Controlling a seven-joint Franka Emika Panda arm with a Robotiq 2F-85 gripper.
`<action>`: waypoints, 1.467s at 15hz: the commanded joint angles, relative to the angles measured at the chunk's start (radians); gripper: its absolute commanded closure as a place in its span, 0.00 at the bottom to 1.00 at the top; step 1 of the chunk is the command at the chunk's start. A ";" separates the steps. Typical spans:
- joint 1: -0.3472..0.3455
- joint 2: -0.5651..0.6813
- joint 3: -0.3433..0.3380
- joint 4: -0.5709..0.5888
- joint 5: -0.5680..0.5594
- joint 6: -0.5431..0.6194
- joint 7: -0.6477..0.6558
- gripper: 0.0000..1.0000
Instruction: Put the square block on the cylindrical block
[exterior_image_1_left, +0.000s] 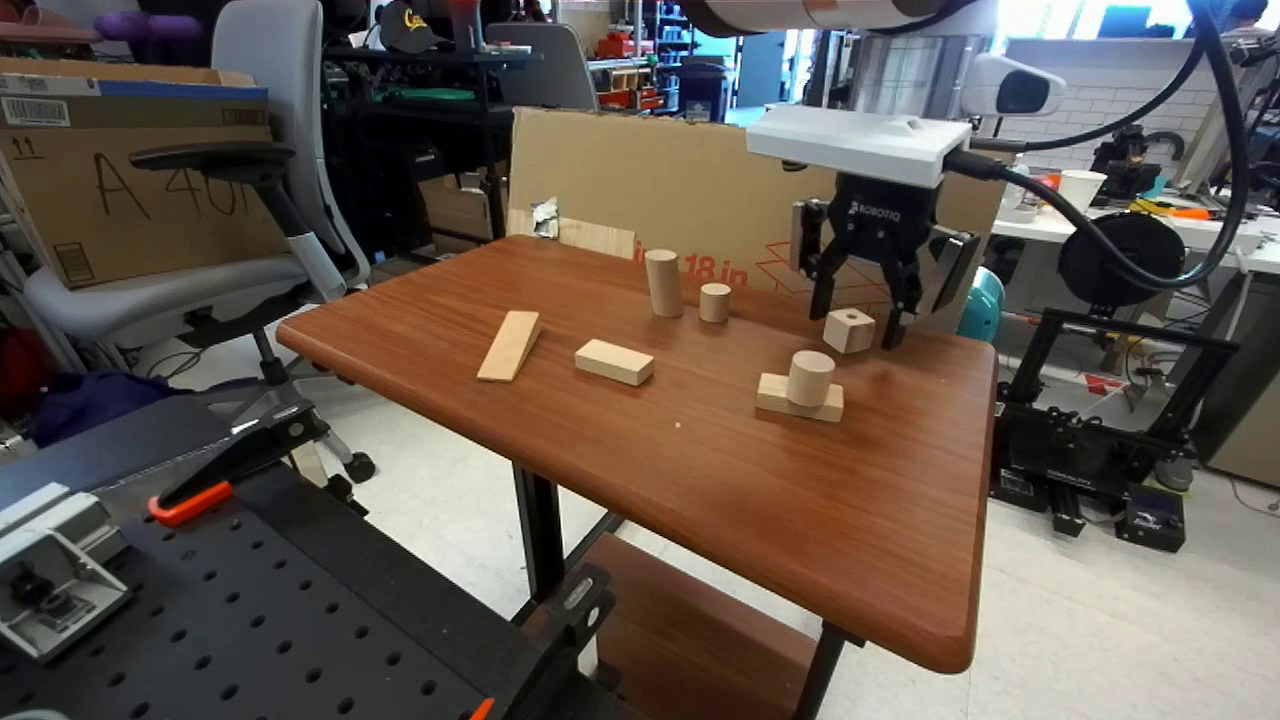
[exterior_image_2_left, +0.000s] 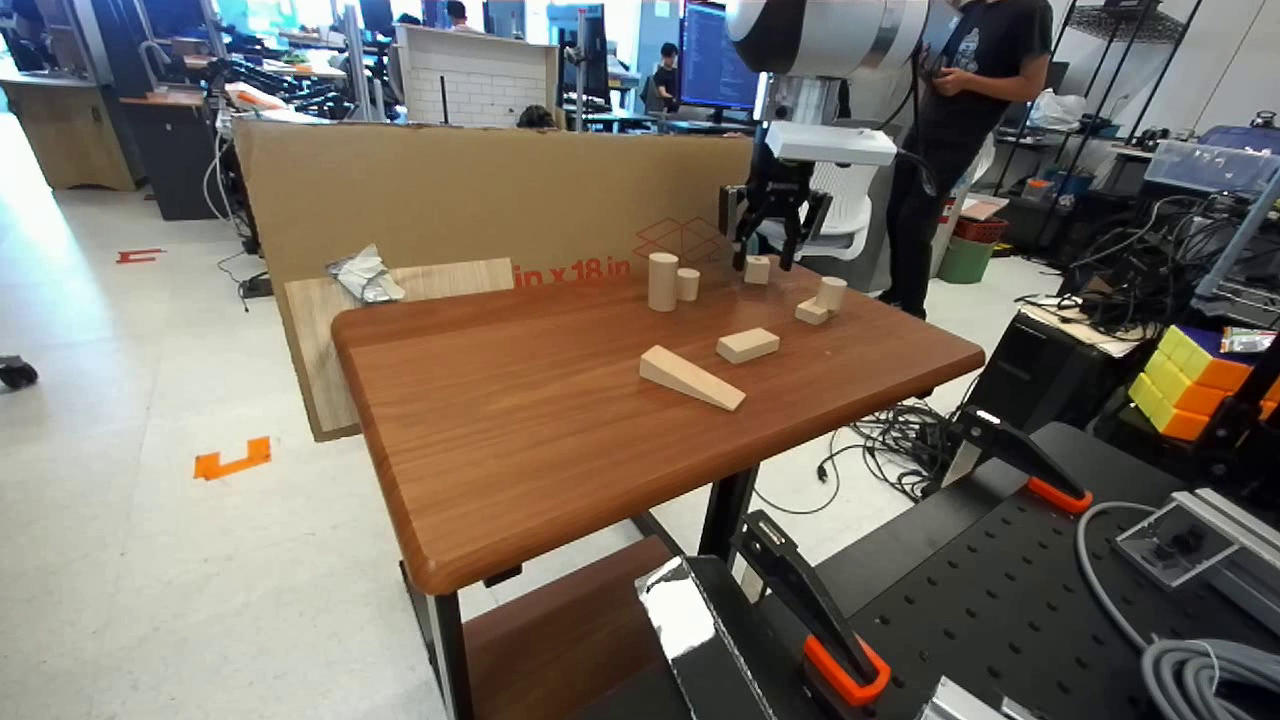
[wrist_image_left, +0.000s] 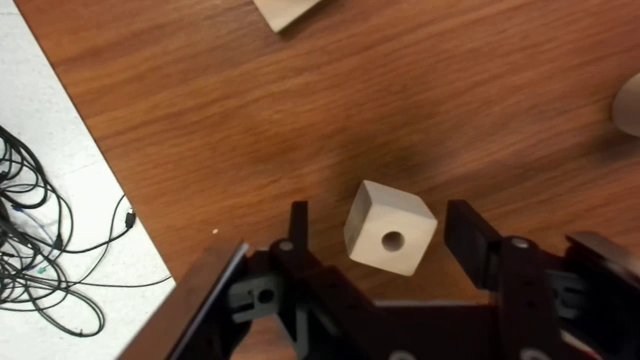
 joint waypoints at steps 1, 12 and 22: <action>0.007 0.002 0.002 0.010 -0.004 0.012 -0.004 0.59; 0.033 -0.260 0.001 -0.246 -0.071 -0.008 -0.058 0.91; 0.005 -0.505 -0.008 -0.485 -0.066 -0.128 -0.175 0.91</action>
